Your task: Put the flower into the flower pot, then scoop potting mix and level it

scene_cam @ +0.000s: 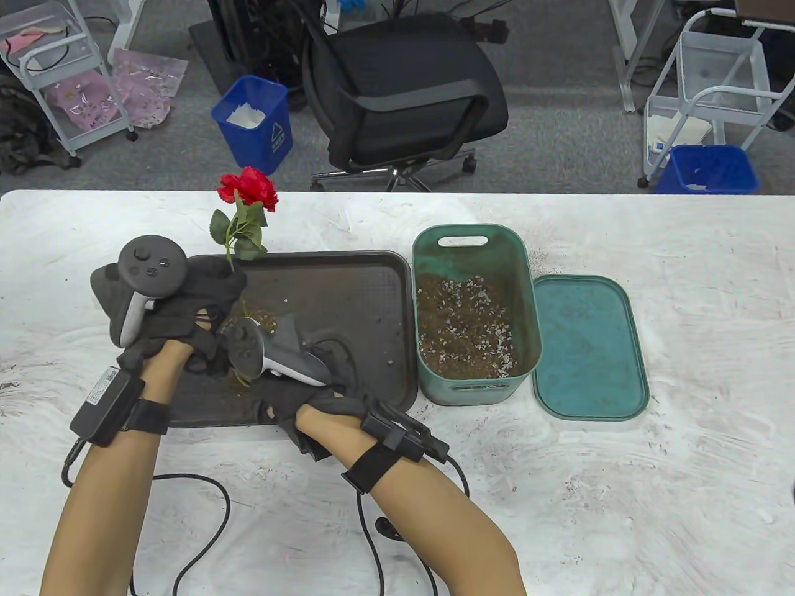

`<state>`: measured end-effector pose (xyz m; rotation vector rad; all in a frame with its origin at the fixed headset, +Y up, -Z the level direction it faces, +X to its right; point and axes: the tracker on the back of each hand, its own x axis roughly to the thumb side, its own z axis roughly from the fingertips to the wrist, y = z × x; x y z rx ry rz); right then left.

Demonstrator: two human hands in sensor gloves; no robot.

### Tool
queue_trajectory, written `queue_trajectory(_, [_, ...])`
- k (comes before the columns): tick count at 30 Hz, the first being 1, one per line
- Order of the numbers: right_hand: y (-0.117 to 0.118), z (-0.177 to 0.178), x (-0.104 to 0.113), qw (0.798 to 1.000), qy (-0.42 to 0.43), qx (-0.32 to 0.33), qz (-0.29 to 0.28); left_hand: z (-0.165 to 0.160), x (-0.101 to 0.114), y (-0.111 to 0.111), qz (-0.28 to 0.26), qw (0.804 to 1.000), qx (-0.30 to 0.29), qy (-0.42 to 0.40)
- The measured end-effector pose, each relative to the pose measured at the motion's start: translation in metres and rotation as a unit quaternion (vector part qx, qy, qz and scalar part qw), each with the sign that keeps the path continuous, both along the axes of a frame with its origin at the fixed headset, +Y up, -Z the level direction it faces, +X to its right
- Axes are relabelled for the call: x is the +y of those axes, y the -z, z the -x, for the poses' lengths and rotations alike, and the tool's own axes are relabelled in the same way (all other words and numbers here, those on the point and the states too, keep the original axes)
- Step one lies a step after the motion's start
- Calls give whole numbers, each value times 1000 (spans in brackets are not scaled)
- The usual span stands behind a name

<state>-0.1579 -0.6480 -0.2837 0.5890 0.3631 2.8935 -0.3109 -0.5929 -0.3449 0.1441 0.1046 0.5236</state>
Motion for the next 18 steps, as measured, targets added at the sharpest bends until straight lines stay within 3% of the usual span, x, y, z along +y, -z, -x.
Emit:
queue_trajectory(3, [-1, -10, -4, 999, 37, 11, 4, -1, -1, 0, 2, 1000, 6, -13])
queue_trajectory(6, [-8, -30, 0, 993, 86, 30, -72, -4, 1, -1, 7, 1000, 7, -5])
queue_trajectory(10, [-17, -37, 5, 986, 125, 47, -96, -6, 3, -3, 7, 1000, 16, 5])
queue_trajectory(18, [-20, -21, -2, 994, 40, 52, -86, -11, 3, -8, 3, 999, 30, 11])
